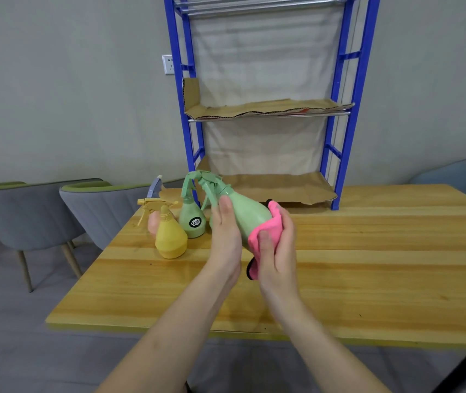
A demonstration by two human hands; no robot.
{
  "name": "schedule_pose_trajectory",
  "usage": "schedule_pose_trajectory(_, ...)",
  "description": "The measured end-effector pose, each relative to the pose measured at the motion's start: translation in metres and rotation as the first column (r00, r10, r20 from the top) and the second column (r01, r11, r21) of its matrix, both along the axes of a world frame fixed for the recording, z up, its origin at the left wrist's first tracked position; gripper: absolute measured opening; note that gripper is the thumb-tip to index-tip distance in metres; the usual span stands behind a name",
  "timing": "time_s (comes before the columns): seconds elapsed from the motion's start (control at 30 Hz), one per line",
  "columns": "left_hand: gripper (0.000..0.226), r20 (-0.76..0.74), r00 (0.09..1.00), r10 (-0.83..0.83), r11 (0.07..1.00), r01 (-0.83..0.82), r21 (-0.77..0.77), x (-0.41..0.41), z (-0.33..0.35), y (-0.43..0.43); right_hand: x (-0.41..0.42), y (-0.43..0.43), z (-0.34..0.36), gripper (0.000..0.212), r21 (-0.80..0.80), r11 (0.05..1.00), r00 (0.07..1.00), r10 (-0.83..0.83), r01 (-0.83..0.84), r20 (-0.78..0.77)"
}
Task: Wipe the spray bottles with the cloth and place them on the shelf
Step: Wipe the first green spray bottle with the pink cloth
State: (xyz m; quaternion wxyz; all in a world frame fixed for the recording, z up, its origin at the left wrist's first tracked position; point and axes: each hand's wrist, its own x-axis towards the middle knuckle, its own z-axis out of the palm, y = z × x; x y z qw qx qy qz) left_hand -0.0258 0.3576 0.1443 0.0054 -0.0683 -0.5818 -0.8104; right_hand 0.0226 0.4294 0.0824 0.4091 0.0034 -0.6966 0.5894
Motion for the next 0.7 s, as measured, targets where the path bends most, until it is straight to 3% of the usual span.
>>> schedule_pose_trajectory(0.1, 0.091, 0.091, 0.995, -0.046, 0.993, 0.036, 0.112, -0.003, -0.011, 0.001, -0.002, 0.002, -0.009, 0.055, 0.246, 0.964, 0.992, -0.085, 0.105, -0.091)
schedule_pose_trajectory(0.2, 0.094, 0.033, 0.999, -0.035, 0.997, 0.032, 0.077, 0.004, -0.005, -0.001, 0.001, -0.002, -0.007, 0.052, 0.216, 0.974, 0.994, -0.051, 0.072, -0.1)
schedule_pose_trajectory(0.3, 0.099, -0.049, 0.997, -0.06, 0.998, 0.06, 0.006, 0.002, -0.002, -0.009, 0.013, -0.011, 0.006, 0.047, -0.107, 0.985, 0.99, 0.138, -0.135, 0.021)
schedule_pose_trajectory(0.37, 0.099, -0.047, 0.995, -0.093, 0.996, 0.093, 0.008, -0.003, -0.002, -0.015, 0.017, -0.013, 0.019, 0.042, -0.4, 0.879, 0.951, 0.305, -0.258, 0.058)
schedule_pose_trajectory(0.43, 0.083, -0.079, 0.991, -0.105, 0.994, 0.105, -0.014, -0.005, -0.002, -0.019, 0.014, -0.01, 0.023, 0.041, -0.501, 0.819, 0.933, 0.354, -0.279, 0.059)
schedule_pose_trajectory(0.53, 0.055, -0.171, 0.98, -0.097, 0.992, 0.082, -0.092, -0.005, -0.004, -0.019, 0.013, -0.013, 0.024, 0.042, -0.323, 0.921, 0.962, 0.256, -0.216, 0.089)
schedule_pose_trajectory(0.6, 0.059, -0.189, 0.976, -0.104, 0.988, 0.079, -0.134, -0.005, -0.009, -0.019, 0.01, -0.01, 0.014, 0.047, -0.135, 0.983, 0.988, 0.138, -0.128, 0.07)
schedule_pose_trajectory(0.7, 0.06, -0.068, 0.988, -0.141, 0.989, 0.138, -0.059, -0.008, -0.016, -0.021, 0.005, 0.0, 0.005, 0.055, 0.147, 0.989, 1.0, -0.014, 0.013, 0.009)
